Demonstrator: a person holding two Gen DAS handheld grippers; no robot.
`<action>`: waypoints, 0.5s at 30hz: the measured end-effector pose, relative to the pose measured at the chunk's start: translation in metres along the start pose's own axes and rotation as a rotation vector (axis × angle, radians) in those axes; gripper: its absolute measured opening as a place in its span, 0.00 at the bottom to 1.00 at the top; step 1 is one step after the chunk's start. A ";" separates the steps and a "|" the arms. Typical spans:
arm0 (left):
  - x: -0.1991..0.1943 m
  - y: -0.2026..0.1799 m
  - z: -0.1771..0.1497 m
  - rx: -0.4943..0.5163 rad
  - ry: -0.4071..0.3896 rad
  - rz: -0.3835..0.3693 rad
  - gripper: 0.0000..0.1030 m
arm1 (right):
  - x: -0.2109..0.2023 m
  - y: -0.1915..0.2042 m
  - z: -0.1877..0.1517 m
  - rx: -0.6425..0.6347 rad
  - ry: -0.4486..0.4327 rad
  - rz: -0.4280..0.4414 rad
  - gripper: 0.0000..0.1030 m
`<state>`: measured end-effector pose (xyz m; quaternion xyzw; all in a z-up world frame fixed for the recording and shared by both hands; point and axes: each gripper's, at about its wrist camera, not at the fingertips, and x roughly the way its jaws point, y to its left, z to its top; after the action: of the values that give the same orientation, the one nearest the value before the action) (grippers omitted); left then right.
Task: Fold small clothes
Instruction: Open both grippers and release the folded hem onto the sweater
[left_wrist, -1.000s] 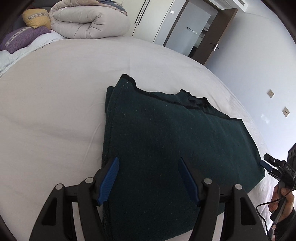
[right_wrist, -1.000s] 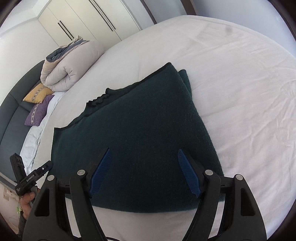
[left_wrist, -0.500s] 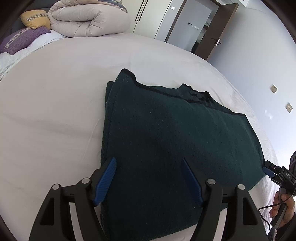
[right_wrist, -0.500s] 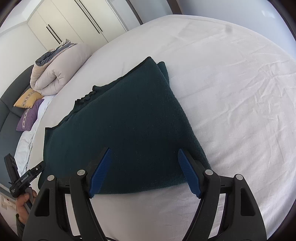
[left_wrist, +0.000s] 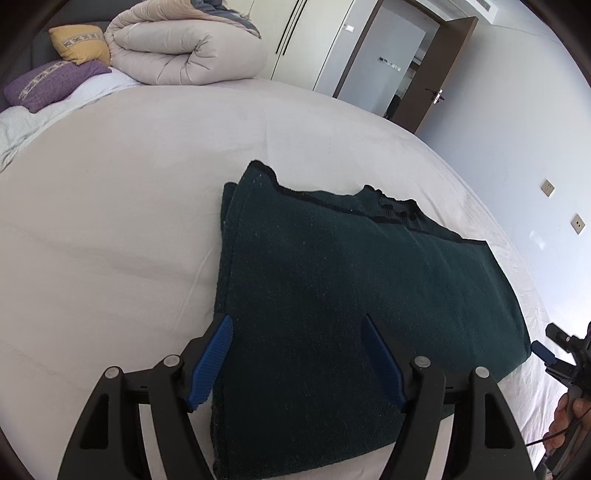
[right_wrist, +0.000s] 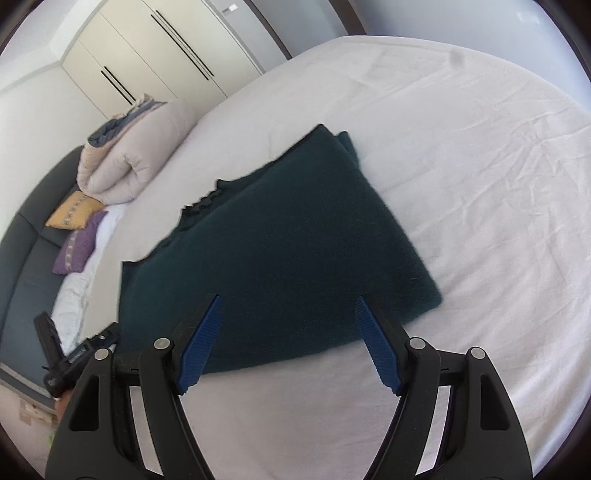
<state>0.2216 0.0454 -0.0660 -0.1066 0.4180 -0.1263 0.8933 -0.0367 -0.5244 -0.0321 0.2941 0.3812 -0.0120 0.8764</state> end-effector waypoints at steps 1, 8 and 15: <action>0.000 -0.001 0.000 0.006 -0.005 0.009 0.72 | 0.002 0.008 0.002 0.015 0.002 0.042 0.71; 0.011 0.000 -0.002 0.004 0.012 0.024 0.72 | 0.075 0.080 -0.002 0.086 0.168 0.358 0.71; 0.016 0.002 -0.004 0.012 0.025 0.047 0.72 | 0.136 0.091 -0.034 0.193 0.257 0.439 0.60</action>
<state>0.2283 0.0422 -0.0808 -0.0897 0.4308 -0.1089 0.8914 0.0596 -0.4036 -0.0954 0.4512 0.4133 0.1793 0.7703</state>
